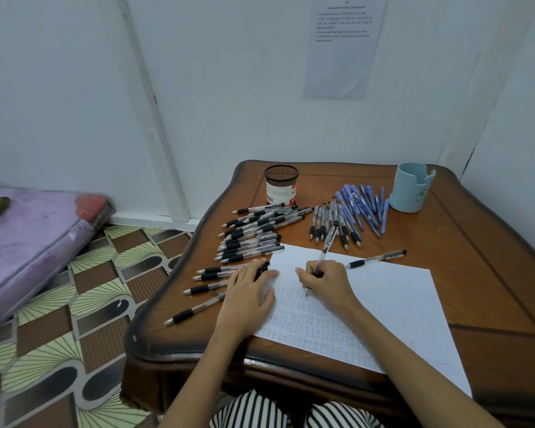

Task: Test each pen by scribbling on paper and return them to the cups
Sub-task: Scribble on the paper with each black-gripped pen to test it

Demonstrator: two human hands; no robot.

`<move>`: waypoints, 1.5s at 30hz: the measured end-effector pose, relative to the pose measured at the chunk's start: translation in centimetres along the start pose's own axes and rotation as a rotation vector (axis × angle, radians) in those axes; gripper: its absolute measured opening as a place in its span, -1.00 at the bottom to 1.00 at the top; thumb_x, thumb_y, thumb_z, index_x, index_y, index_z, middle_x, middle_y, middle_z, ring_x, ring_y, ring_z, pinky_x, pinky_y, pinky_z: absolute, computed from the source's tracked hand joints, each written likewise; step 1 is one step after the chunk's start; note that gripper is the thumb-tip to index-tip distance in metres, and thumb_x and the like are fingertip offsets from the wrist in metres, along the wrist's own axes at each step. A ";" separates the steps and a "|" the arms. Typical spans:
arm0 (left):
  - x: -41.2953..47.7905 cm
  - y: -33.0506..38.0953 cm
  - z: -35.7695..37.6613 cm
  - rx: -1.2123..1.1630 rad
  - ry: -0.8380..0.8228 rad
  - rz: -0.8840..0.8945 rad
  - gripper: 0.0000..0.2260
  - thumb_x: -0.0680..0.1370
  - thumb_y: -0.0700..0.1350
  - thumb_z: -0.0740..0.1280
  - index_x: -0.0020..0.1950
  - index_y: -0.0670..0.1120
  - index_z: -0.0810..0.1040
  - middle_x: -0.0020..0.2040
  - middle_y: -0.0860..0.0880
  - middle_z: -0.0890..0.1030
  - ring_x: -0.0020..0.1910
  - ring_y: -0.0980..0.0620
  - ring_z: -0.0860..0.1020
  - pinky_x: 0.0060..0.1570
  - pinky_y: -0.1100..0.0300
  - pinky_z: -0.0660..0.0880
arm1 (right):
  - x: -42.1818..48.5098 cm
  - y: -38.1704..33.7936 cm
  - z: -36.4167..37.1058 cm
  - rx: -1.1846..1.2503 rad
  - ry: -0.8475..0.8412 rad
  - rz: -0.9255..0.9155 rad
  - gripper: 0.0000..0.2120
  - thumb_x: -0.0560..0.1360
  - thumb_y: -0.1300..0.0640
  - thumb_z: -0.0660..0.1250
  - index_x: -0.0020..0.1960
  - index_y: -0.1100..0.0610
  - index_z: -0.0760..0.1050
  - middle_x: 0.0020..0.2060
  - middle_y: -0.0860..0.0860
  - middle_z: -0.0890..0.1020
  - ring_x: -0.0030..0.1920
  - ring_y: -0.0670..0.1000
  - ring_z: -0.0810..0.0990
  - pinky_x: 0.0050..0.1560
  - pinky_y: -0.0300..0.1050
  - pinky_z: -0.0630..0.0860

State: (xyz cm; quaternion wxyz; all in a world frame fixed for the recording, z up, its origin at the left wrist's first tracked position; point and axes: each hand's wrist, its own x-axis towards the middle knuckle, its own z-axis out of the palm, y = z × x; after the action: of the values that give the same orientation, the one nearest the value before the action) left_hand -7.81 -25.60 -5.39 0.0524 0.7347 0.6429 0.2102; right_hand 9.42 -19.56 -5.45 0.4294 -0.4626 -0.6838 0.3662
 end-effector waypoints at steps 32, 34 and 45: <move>-0.1 0.2 -0.2 -0.015 -0.013 -0.010 -0.66 0.62 -0.01 0.10 0.40 0.14 0.31 0.51 0.10 0.12 0.49 0.11 0.03 0.44 0.17 -0.12 | 0.2 -0.3 -1.3 0.295 0.071 0.193 -0.47 0.55 -0.14 0.10 -0.45 0.18 0.40 -0.62 -0.05 0.30 -0.60 -0.14 0.26 -0.41 -0.37 0.29; 0.0 0.3 -0.3 -0.011 -0.017 -0.010 -0.66 0.62 0.00 0.09 0.40 0.14 0.30 0.51 0.11 0.11 0.48 0.11 0.02 0.44 0.17 -0.12 | 0.3 -0.2 -1.7 0.332 0.057 0.190 -0.72 0.60 0.03 0.16 -0.13 0.14 0.54 -0.56 -0.01 0.31 -0.58 -0.16 0.27 -0.42 -0.37 0.31; -0.1 0.3 -0.4 -0.013 -0.030 -0.014 -0.65 0.62 0.00 0.09 0.41 0.14 0.29 0.51 0.11 0.11 0.49 0.11 0.02 0.44 0.16 -0.12 | 0.4 -0.4 -2.2 0.545 0.049 0.225 -0.80 0.59 0.11 0.19 -0.15 0.19 0.45 -0.63 -0.07 0.31 -0.65 -0.15 0.23 -0.65 -0.33 0.18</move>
State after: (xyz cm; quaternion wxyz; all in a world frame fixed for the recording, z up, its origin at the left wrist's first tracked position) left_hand -7.68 -25.80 -4.94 0.0684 0.7329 0.6457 0.2030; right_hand 11.21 -19.07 -4.15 0.5108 -0.4120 -0.4941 0.5703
